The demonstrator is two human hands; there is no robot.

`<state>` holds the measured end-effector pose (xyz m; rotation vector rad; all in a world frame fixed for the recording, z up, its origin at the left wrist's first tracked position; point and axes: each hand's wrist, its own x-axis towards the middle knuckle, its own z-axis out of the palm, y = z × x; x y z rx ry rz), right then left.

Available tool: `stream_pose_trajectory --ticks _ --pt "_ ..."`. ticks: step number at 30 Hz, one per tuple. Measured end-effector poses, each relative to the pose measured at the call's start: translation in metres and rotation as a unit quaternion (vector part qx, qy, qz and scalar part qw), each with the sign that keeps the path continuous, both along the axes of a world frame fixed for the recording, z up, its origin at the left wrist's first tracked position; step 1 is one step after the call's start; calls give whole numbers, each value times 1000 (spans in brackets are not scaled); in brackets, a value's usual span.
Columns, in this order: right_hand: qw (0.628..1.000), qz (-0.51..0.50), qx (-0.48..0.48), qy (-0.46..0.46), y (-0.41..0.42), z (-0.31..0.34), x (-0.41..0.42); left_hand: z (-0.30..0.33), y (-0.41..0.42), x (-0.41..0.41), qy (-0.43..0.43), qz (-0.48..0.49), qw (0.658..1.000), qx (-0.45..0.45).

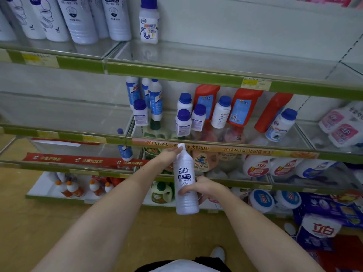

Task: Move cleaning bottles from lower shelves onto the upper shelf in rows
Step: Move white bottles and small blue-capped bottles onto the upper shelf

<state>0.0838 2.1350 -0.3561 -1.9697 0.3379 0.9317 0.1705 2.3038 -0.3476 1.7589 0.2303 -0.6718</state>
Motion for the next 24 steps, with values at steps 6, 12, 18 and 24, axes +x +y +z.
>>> stream_pose_trajectory --ticks 6,12,18,24 --pt "1000 12 2 -5 3 1 -2 -2 -10 -1 8 53 998 -42" --pt "1000 12 5 -3 6 -3 -1 3 -10 -3 -5 74 996 -45" --pt "999 25 10 -30 10 13 9 18 -5 1 -18 145 984 -102" --pt "997 28 16 -71 26 30 32 56 3 6 -63 172 972 -149"
